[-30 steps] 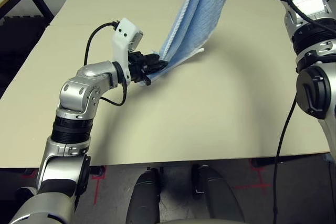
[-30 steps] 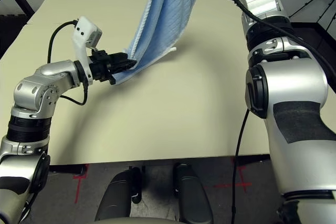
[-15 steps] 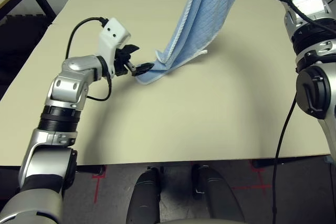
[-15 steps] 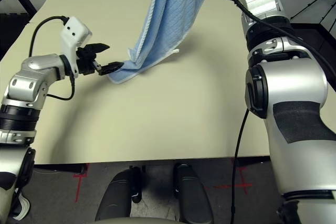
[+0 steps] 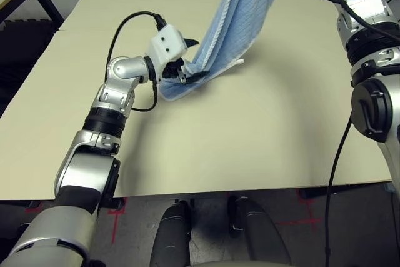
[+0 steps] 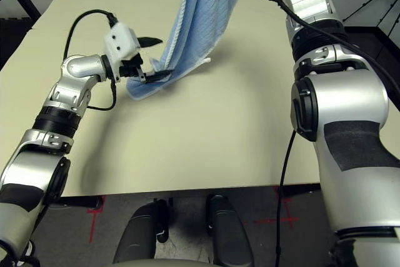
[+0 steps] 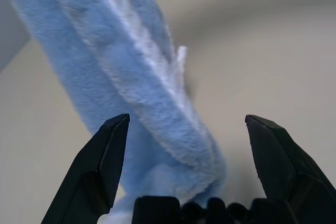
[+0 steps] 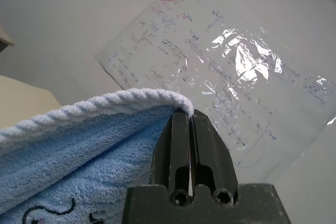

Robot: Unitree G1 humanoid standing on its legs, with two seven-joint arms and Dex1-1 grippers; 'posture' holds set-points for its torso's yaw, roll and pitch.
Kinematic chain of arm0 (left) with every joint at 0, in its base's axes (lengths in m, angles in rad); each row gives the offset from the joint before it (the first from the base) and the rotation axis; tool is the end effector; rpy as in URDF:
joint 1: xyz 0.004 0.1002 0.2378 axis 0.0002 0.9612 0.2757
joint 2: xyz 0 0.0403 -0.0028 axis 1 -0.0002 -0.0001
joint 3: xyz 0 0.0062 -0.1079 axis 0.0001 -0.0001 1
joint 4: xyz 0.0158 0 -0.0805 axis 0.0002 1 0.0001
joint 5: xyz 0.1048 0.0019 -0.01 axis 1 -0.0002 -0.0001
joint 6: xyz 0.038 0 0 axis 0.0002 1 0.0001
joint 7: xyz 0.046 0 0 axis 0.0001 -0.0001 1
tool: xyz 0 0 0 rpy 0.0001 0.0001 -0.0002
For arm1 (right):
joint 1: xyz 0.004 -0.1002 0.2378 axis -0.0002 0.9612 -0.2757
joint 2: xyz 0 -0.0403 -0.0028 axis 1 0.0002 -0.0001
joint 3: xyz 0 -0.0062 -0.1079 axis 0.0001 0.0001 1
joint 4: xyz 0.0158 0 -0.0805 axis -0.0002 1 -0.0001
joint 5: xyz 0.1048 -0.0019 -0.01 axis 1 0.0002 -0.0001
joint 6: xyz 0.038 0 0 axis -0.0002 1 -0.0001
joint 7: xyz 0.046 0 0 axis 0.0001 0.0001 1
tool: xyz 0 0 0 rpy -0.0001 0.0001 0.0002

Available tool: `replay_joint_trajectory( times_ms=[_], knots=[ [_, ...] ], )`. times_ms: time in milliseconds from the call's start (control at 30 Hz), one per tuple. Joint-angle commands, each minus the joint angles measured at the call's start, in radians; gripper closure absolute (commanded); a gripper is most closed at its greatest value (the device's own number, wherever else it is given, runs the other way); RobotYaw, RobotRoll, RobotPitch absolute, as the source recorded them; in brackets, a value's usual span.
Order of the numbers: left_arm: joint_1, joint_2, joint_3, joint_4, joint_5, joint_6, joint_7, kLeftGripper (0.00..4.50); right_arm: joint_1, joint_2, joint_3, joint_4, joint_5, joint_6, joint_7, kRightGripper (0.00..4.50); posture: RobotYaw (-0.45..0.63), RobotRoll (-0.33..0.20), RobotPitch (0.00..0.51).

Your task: Fold the towel and set it aside.

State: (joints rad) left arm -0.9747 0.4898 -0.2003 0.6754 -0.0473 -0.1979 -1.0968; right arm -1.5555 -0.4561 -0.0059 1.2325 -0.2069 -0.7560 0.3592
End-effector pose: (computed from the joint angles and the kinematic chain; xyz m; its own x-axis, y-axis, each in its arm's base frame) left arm 0.3570 0.1890 0.2141 0.4465 -0.8588 -0.2511 0.7719 0.2278 0.5935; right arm 0.3612 -0.1731 0.3509 0.5451 0.5744 0.6107 0.0478 0.7059 -0.7066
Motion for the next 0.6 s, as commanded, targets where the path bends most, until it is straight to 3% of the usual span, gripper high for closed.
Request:
replay_joint_trajectory(
  times_ms=[33,100,200,433,600],
  knots=[
    [0.023,0.005,-0.017,-0.021,-0.030,0.070,-0.122,0.18,-0.001,-0.007,-0.002,-0.001,0.012,-0.007,0.008,4.50,0.03,0.000,0.166],
    [0.038,0.013,-0.014,-0.047,-0.036,0.109,-0.159,0.62,0.000,-0.008,-0.002,-0.001,0.012,-0.008,0.008,4.50,0.03,0.000,0.166],
    [0.067,0.053,-0.012,-0.079,-0.010,0.130,-0.175,1.68,0.000,-0.008,-0.002,-0.001,0.013,-0.008,0.007,4.50,0.03,0.000,0.165],
    [0.098,0.145,0.019,-0.135,0.015,0.155,-0.128,4.47,0.003,-0.009,-0.004,0.000,0.014,-0.007,0.005,4.50,0.03,0.000,0.164],
    [0.099,0.237,0.048,-0.226,0.067,0.193,-0.041,4.47,0.005,-0.009,-0.004,0.001,0.013,-0.005,0.002,4.50,0.04,0.000,0.164]
  ],
)
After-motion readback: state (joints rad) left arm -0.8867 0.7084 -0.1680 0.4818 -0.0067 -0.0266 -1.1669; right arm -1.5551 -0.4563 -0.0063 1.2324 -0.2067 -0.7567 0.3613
